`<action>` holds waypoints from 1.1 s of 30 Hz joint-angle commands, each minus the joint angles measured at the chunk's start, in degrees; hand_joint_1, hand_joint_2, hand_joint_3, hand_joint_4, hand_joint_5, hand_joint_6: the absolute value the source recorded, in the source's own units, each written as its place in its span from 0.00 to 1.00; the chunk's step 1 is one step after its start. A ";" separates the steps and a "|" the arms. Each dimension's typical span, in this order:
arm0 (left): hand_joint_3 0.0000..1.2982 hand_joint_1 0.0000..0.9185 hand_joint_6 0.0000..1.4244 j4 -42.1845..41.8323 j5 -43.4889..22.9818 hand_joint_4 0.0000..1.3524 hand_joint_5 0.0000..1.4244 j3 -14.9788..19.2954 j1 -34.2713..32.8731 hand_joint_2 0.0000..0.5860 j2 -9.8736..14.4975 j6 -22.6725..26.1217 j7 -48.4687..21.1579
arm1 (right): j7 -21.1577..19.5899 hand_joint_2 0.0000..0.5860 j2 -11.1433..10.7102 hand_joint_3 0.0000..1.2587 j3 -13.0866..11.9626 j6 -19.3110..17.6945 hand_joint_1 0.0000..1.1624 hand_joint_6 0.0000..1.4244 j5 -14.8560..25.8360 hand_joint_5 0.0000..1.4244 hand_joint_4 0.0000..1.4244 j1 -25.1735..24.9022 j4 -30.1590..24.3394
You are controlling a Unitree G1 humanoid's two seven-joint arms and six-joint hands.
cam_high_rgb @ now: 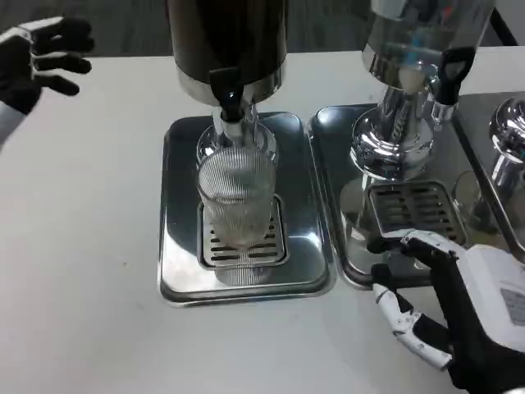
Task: Grasp the cup under the faucet to collect the drink, then remove the cup.
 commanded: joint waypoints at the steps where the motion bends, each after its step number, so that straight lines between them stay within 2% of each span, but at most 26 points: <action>1: 0.29 0.00 0.25 -3.86 -9.96 0.23 0.24 4.14 -4.65 0.12 -0.66 11.92 -15.75 | -0.55 0.77 -0.05 0.37 0.22 -0.75 0.38 0.27 0.60 0.25 0.24 -0.81 0.79; 2: 0.29 0.00 0.25 -4.00 -10.96 0.23 0.24 4.96 -5.41 0.12 -0.91 14.26 -18.25 | -0.58 0.77 -0.06 0.37 0.26 -0.76 0.38 0.27 0.61 0.25 0.24 -0.93 0.90; 5: 0.29 0.00 0.23 -3.99 -14.98 0.22 0.22 6.39 -9.32 0.11 -1.67 25.43 -26.43 | -0.77 0.77 0.00 0.37 0.32 -0.75 0.38 0.27 0.68 0.25 0.24 -1.36 1.28; 8: 0.29 0.00 0.23 -3.48 -16.03 0.21 0.22 6.85 -12.21 0.11 -2.21 33.66 -31.00 | -0.96 0.77 0.20 0.37 0.33 -0.60 0.38 0.27 0.80 0.25 0.24 -1.36 1.50; 11: 0.28 0.00 0.23 -2.88 -15.04 0.22 0.22 7.39 -14.40 0.10 -2.91 38.52 -33.91 | -1.16 0.77 0.35 0.37 0.31 -0.54 0.38 0.27 0.86 0.26 0.24 -1.19 1.60; 19: 0.28 0.00 0.21 -0.30 -10.74 0.22 0.22 7.84 -18.88 0.10 -6.02 41.43 -36.32 | -1.61 0.76 0.86 0.37 0.34 -0.45 0.39 0.27 1.13 0.26 0.24 -1.51 2.22; 26: 0.27 0.00 0.18 3.19 -6.63 0.21 0.21 7.53 -21.93 0.10 -9.31 40.58 -36.39 | -1.80 0.76 1.50 0.38 0.18 -0.41 0.39 0.27 1.31 0.26 0.24 -1.56 2.53; 33: 0.27 0.00 0.14 5.47 -3.43 0.19 0.19 6.95 -23.28 0.10 -13.67 39.06 -35.52 | -2.27 0.76 2.04 0.38 0.22 0.00 0.40 0.27 1.79 0.26 0.25 -1.21 2.85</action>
